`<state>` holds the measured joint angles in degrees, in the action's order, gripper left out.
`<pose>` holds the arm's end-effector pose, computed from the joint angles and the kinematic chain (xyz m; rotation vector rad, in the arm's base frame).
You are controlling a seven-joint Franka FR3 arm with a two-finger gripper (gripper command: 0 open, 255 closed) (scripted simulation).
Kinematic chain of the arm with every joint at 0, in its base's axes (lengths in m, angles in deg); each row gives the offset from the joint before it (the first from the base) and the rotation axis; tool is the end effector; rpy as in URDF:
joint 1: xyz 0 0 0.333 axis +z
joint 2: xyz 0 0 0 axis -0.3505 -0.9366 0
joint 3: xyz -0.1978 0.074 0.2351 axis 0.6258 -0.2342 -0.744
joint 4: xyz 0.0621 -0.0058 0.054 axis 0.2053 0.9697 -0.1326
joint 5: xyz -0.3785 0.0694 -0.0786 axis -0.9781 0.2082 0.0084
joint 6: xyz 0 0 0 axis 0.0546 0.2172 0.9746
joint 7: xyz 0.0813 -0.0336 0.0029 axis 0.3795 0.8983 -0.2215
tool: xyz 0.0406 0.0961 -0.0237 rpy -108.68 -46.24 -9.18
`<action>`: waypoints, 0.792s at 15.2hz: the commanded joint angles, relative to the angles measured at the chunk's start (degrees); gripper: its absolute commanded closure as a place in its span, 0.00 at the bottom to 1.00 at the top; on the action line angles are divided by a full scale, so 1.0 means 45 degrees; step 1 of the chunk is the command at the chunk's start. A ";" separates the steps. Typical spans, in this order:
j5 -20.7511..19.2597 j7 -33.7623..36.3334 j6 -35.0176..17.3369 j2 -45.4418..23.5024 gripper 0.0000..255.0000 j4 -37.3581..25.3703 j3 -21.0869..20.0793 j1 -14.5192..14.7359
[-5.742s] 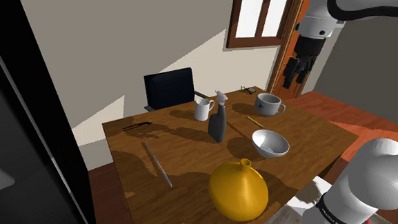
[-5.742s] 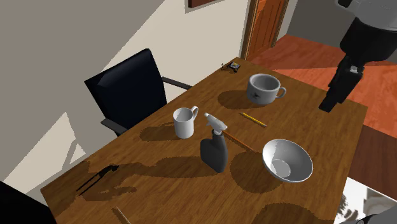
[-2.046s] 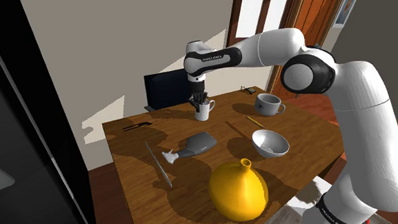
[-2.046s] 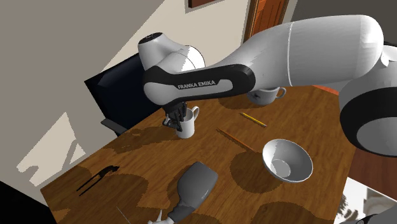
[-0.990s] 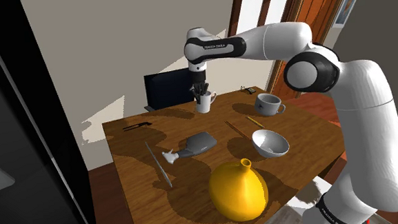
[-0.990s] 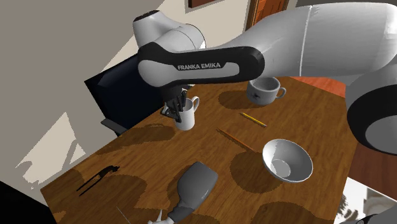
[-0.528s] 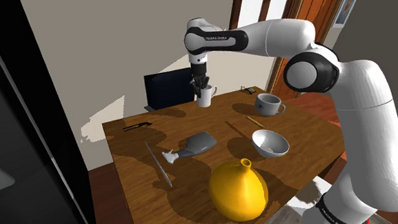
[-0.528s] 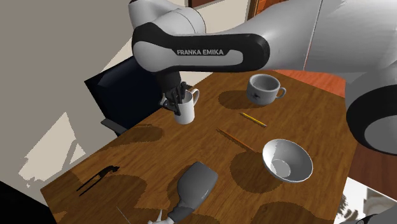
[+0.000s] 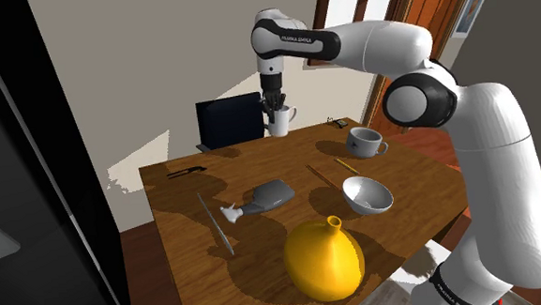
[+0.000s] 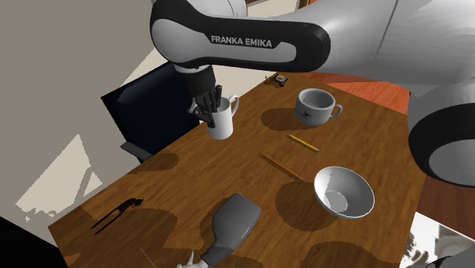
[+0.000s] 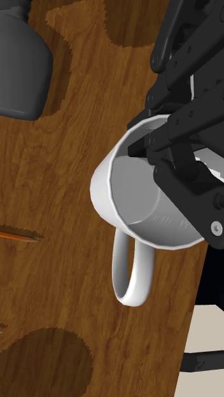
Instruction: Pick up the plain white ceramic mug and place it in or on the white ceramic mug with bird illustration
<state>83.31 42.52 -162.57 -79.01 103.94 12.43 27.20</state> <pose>0.7093 0.0719 0.4786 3.0829 0.2454 -0.2576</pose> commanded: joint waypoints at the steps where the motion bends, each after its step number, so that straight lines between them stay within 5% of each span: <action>1: 0.0001 -0.0013 0.0535 -0.0242 1.00 -0.0771 0.0001 -0.0001; 7: 0.0007 -0.0058 0.2106 -0.1098 1.00 -0.3198 0.0008 -0.0013; 12: -0.0080 -0.1104 0.0343 0.1652 1.00 0.1273 0.0256 -0.0843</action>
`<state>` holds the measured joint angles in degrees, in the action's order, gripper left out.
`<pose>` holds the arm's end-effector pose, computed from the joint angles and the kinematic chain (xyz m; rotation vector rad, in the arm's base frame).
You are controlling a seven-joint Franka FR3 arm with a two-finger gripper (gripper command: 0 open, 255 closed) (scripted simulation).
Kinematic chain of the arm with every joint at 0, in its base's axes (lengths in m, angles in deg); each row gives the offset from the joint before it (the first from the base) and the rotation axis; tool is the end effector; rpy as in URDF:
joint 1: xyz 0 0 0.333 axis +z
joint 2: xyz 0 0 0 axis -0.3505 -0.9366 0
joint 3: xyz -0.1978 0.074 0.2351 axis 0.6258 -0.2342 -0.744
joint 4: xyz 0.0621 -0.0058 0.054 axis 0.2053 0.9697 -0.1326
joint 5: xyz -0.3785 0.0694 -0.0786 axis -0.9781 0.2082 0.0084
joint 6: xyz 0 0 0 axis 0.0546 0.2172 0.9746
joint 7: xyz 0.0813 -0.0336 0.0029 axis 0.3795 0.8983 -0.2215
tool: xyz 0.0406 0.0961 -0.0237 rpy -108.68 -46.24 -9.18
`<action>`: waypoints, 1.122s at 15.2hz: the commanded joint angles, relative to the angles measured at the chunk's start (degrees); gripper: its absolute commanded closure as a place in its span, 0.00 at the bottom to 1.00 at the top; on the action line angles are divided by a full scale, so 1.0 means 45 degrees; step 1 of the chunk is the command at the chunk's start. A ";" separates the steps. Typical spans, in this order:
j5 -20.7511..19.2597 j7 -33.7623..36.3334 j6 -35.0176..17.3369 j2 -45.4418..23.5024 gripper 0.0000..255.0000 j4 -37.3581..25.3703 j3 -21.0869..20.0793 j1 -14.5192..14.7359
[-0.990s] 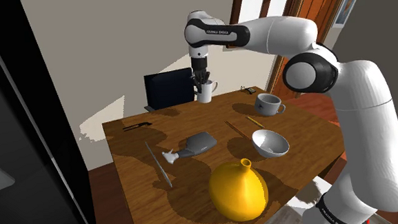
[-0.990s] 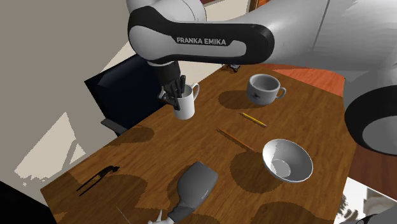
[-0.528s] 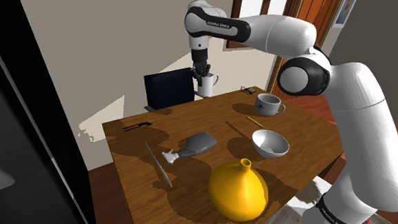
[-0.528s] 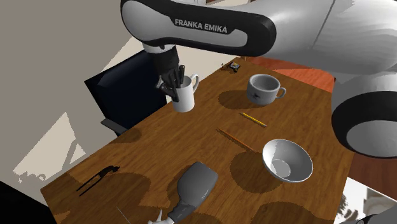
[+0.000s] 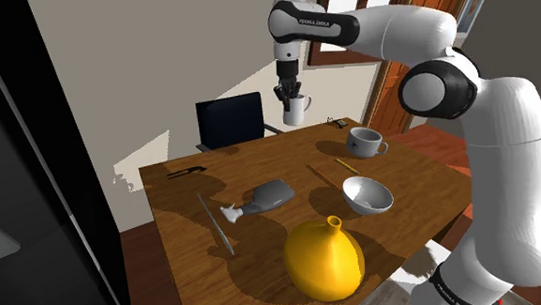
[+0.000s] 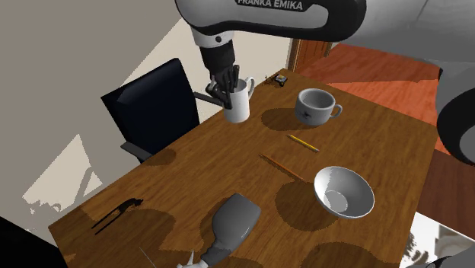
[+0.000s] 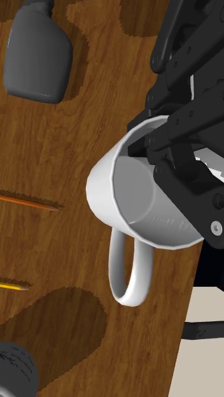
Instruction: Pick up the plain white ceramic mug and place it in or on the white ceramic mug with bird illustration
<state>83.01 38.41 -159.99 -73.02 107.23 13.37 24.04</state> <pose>0.6869 0.0222 0.5227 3.0826 0.2445 -0.2585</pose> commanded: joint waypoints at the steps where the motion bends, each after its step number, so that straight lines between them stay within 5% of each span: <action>1: -0.0031 -0.0414 -0.0431 0.0681 1.00 0.1093 0.0111 -0.0304; 8: -0.0184 -0.2065 -0.1371 0.2536 1.00 0.3794 0.0655 -0.1436; 17: -0.0415 -0.4381 -0.1955 0.3760 1.00 0.5422 0.1535 -0.2898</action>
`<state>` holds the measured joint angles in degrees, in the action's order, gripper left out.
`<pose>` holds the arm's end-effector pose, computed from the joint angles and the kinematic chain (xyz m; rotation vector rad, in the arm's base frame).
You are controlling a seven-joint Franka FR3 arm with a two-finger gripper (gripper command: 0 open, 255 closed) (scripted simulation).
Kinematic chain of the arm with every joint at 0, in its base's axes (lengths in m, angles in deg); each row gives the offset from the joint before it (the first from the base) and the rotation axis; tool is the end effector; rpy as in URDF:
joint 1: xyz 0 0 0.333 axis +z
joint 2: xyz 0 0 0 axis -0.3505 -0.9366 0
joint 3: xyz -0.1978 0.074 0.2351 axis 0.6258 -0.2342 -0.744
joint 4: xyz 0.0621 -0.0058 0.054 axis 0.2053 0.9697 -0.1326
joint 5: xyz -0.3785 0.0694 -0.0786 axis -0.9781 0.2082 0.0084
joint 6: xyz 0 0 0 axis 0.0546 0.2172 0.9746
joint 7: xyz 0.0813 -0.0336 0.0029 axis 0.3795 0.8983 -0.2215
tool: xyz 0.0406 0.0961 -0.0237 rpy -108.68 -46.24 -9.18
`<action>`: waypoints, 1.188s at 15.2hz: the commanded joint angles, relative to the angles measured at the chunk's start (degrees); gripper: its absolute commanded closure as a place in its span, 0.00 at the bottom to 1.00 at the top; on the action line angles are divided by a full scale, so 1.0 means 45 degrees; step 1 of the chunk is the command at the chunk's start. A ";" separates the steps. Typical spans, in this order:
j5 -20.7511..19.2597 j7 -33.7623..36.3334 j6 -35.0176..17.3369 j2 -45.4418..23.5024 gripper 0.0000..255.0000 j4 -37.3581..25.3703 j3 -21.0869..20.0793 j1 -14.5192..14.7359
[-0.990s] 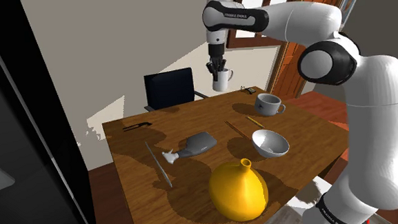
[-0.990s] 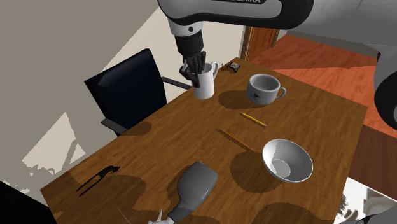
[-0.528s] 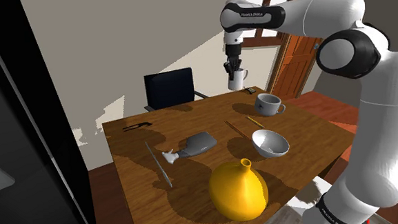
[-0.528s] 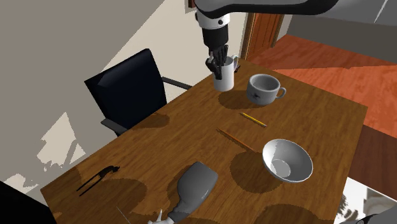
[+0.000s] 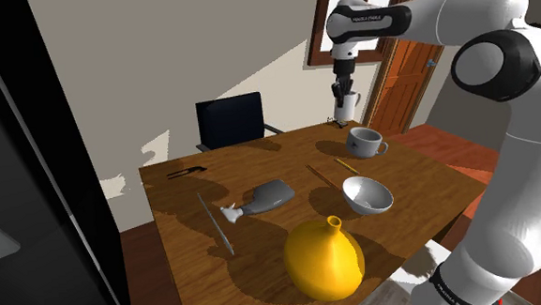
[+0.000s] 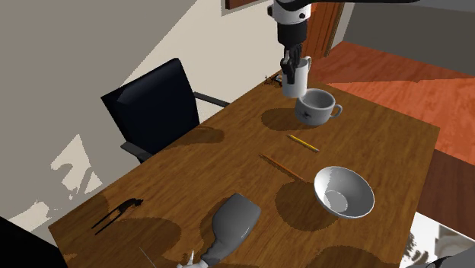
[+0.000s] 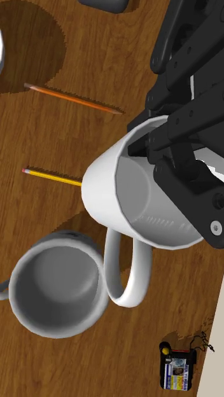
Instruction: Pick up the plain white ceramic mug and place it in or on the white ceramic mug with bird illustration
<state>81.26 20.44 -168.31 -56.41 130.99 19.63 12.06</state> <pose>0.5964 -0.1747 0.5346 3.0827 0.2436 -0.2586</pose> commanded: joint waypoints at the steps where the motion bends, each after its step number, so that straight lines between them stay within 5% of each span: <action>1: -0.0048 -0.0658 -0.0146 0.0139 1.00 0.0226 0.0251 -0.0400; 13: -0.0096 -0.4140 -0.0301 -0.0087 1.00 -0.0186 0.1599 -0.2572; 18: -0.0119 -0.4038 -0.1183 -0.0007 1.00 0.0780 0.1583 -0.2544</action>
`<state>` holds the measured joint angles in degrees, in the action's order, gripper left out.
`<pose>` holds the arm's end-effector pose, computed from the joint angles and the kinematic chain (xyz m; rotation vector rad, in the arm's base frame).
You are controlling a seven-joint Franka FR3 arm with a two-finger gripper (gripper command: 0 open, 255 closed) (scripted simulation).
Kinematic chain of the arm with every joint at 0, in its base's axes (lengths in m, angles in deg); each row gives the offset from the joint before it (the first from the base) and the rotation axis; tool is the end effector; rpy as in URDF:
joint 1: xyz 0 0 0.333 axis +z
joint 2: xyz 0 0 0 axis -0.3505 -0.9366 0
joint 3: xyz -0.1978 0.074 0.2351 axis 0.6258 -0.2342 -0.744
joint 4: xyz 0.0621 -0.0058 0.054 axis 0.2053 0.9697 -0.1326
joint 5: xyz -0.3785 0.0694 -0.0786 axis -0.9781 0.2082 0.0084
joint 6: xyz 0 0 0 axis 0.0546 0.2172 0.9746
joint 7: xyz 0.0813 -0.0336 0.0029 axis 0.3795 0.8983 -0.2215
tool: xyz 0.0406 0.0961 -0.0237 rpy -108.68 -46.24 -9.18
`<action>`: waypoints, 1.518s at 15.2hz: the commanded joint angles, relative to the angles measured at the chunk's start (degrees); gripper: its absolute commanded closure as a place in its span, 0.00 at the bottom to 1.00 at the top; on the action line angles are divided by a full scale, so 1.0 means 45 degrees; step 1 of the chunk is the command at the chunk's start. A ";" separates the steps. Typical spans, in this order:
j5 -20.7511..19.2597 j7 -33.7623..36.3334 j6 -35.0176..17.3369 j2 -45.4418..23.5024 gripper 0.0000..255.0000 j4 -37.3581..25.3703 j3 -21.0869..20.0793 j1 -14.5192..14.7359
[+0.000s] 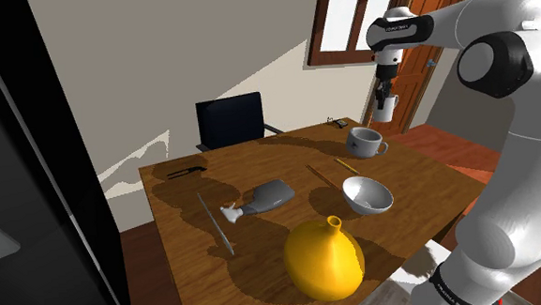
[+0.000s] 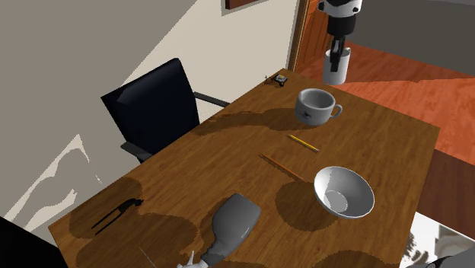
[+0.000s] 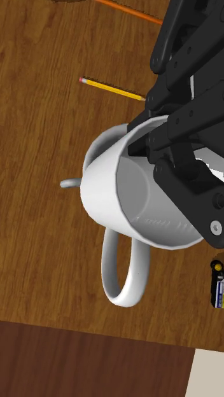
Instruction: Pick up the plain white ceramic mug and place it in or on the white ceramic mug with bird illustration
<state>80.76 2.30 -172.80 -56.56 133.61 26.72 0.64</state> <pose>0.5177 -0.3515 0.5213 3.0834 0.2451 -0.2595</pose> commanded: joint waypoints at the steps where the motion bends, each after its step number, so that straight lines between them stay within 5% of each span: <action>1: -0.0011 0.0014 -0.0355 0.0032 1.00 0.0377 0.0004 -0.0004; 13: 0.0009 0.0191 -0.2311 -0.0138 1.00 0.2177 -0.0027 0.0009; 21: 0.0008 0.0191 -0.2311 -0.0138 1.00 0.2177 -0.0027 0.0008; 22: 0.0010 0.0195 -0.2304 -0.0144 0.00 0.2164 -0.0029 0.0011; 23: 0.0011 0.0193 -0.2301 -0.0149 0.00 0.2157 -0.0028 0.0009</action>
<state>80.80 3.17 -183.17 -57.20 143.32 26.60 0.69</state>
